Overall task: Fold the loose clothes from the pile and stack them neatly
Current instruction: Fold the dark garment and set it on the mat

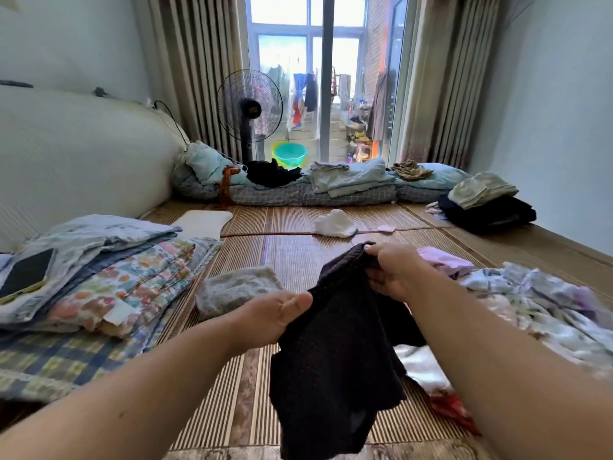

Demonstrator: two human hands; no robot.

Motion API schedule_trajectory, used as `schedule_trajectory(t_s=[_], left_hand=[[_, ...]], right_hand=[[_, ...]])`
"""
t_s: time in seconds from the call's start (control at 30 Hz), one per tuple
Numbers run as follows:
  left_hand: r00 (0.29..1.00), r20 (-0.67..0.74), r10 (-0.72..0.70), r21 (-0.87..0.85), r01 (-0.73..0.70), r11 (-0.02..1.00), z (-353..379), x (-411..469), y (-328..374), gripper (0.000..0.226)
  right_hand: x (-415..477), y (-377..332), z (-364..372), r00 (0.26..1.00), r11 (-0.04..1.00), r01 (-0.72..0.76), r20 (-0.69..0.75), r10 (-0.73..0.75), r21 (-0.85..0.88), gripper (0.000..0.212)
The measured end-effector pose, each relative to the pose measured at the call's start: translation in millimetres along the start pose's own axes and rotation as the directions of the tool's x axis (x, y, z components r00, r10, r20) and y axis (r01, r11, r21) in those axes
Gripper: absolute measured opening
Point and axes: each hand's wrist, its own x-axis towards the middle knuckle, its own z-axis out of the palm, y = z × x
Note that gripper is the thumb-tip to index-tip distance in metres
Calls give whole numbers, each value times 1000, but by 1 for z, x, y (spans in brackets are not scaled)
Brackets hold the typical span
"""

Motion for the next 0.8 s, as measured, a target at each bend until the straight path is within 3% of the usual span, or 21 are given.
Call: schedule_trajectory(t_s=[0.17, 0.27, 0.33, 0.43, 0.53, 0.57, 0.7, 0.8], left_hand=[[951, -195, -239, -125, 218, 968, -25, 0, 14, 36], [879, -295, -374, -316, 280, 907, -34, 1, 21, 24], [833, -316, -453, -483, 270, 833, -36, 3, 24, 23], [790, -346, -505, -649, 187, 738, -35, 8, 26, 29], [769, -426, -476, -690, 64, 721, -37, 14, 24, 55], [764, -455, -458, -686, 28, 727, -39, 13, 25, 55], [784, -467, -410, -645, 16, 764, -59, 1, 30, 22], [853, -365, -373, -523, 143, 840, -85, -12, 29, 14]], right_hand=[[-3, 11, 13, 984, 990, 69, 171, -47, -125, 18], [-24, 25, 25, 938, 883, 341, 173, -300, -322, 32], [-48, 39, 37, 868, 765, 496, 223, -443, -410, 38], [-82, 69, 60, 808, 703, 589, 320, -495, -399, 45], [-92, 104, 83, 835, 672, 550, 314, -452, -495, 83], [-90, 111, 87, 850, 669, 524, 272, -451, -528, 81], [-69, 98, 72, 848, 600, 473, 147, -510, -645, 26], [-53, 62, 46, 831, 508, 481, 189, -523, -714, 22]])
